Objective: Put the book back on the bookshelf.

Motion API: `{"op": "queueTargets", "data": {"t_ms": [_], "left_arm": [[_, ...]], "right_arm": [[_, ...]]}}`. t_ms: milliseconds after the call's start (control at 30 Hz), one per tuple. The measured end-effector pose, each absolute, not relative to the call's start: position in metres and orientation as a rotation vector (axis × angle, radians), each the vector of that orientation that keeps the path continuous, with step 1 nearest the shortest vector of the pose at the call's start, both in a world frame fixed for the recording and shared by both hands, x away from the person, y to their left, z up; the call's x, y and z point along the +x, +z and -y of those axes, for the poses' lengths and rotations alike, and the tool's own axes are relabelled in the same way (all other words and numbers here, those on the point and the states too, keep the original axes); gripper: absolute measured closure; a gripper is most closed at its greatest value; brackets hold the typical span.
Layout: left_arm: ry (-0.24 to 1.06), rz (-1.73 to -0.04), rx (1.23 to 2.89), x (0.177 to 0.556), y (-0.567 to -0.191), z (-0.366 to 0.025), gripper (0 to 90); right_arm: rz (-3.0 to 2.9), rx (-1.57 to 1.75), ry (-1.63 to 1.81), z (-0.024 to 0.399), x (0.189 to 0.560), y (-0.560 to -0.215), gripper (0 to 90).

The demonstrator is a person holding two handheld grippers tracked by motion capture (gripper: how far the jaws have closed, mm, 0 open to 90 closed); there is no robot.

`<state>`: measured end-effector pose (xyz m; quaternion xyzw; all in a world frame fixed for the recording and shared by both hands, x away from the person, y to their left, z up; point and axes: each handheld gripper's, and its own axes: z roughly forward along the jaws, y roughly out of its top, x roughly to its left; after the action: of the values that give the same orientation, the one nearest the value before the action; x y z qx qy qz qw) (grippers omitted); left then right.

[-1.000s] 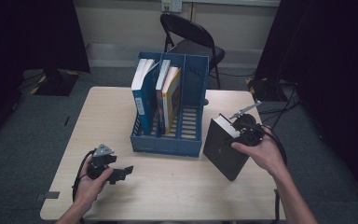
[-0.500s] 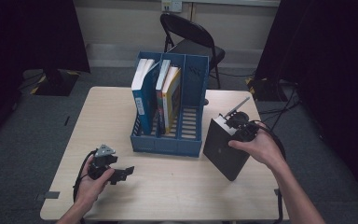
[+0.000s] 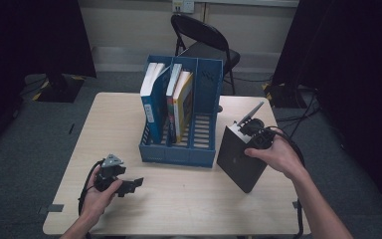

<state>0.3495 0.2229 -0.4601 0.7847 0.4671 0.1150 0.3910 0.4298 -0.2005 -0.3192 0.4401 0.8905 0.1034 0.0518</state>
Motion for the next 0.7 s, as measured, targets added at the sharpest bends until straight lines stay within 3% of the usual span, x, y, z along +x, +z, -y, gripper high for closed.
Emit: {"op": "queueTargets", "data": {"t_ms": [700], "left_arm": [[0.309, -1.186, 1.987, 0.349, -0.460, -0.224, 15.7]], "right_arm": [[-2.644, 1.435, 0.364, 0.201, 0.428, -0.305, 53.1]]}}
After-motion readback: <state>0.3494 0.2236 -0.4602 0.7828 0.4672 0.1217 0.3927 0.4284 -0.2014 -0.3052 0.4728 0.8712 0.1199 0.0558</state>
